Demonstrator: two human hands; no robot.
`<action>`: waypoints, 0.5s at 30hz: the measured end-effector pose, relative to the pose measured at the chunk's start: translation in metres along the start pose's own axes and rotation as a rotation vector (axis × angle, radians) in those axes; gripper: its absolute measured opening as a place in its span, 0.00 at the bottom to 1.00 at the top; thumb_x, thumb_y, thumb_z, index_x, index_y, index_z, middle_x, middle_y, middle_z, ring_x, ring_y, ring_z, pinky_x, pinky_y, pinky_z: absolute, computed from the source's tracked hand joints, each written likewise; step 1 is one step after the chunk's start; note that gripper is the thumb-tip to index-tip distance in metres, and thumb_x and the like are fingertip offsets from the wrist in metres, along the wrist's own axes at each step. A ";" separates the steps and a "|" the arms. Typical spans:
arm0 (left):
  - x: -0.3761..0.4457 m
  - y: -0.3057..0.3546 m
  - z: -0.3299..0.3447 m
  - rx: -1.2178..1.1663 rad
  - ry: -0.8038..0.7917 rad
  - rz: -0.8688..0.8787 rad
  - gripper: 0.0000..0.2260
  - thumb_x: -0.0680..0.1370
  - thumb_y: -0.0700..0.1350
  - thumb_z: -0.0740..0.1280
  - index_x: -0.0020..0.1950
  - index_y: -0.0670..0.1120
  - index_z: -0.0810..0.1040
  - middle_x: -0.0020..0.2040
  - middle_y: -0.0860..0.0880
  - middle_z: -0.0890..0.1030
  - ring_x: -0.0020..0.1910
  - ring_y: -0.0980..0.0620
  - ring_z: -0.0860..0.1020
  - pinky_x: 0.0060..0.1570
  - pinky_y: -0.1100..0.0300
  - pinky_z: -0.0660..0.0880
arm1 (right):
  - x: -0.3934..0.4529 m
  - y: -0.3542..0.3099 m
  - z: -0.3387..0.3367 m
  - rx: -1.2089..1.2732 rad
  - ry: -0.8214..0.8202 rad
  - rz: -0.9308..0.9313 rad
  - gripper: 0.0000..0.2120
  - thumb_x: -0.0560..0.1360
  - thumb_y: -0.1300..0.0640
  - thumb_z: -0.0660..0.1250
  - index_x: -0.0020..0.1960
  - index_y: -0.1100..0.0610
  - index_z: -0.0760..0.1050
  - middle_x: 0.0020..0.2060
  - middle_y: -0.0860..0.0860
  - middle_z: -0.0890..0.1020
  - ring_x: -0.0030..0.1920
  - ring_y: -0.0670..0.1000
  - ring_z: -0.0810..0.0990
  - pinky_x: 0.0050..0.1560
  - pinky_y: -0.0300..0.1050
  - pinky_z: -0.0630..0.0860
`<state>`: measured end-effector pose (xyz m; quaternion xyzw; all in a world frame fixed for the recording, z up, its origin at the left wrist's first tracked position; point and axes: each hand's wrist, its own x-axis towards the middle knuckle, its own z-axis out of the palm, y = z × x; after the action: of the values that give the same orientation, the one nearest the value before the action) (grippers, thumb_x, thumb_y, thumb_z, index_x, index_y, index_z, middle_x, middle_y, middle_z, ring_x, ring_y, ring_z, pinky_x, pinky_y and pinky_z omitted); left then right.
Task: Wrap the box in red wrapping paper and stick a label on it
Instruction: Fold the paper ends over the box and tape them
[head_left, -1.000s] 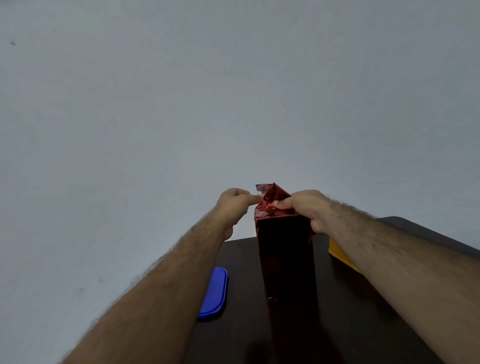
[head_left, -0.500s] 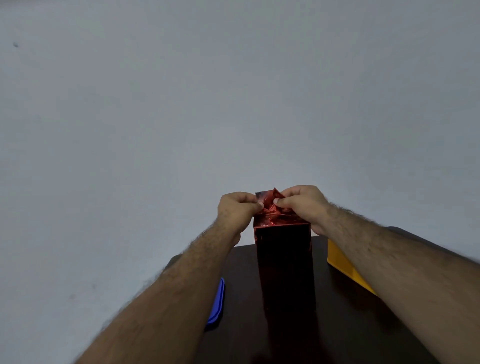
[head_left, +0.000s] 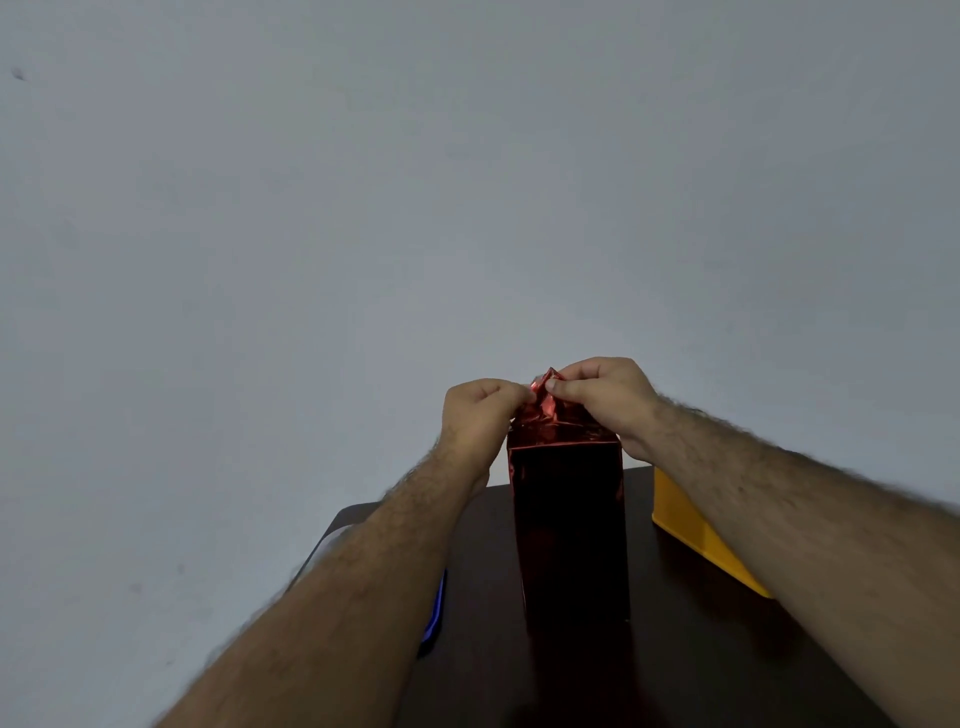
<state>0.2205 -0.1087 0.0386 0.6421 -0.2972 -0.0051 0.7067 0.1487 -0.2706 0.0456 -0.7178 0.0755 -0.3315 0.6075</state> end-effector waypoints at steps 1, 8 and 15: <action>0.001 0.000 0.000 -0.007 0.006 -0.002 0.04 0.77 0.37 0.75 0.46 0.35 0.86 0.39 0.44 0.86 0.36 0.54 0.83 0.35 0.63 0.78 | -0.001 0.000 0.000 0.007 -0.003 0.002 0.03 0.74 0.60 0.79 0.48 0.58 0.87 0.41 0.54 0.89 0.41 0.51 0.89 0.40 0.43 0.81; 0.010 0.004 -0.001 -0.144 0.076 -0.101 0.09 0.84 0.42 0.67 0.63 0.45 0.81 0.39 0.48 0.87 0.33 0.54 0.82 0.41 0.60 0.80 | -0.004 0.001 0.000 0.068 0.003 0.026 0.05 0.75 0.61 0.79 0.49 0.59 0.87 0.42 0.55 0.89 0.42 0.52 0.89 0.41 0.45 0.83; 0.014 0.001 -0.004 -0.075 0.043 -0.114 0.05 0.81 0.37 0.72 0.56 0.39 0.85 0.41 0.45 0.86 0.32 0.54 0.80 0.38 0.61 0.79 | -0.007 0.000 0.002 0.104 -0.010 0.039 0.06 0.75 0.61 0.79 0.51 0.60 0.87 0.43 0.55 0.89 0.43 0.53 0.89 0.41 0.45 0.84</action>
<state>0.2334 -0.1106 0.0450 0.6310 -0.2445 -0.0425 0.7350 0.1444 -0.2651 0.0431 -0.6853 0.0690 -0.3197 0.6507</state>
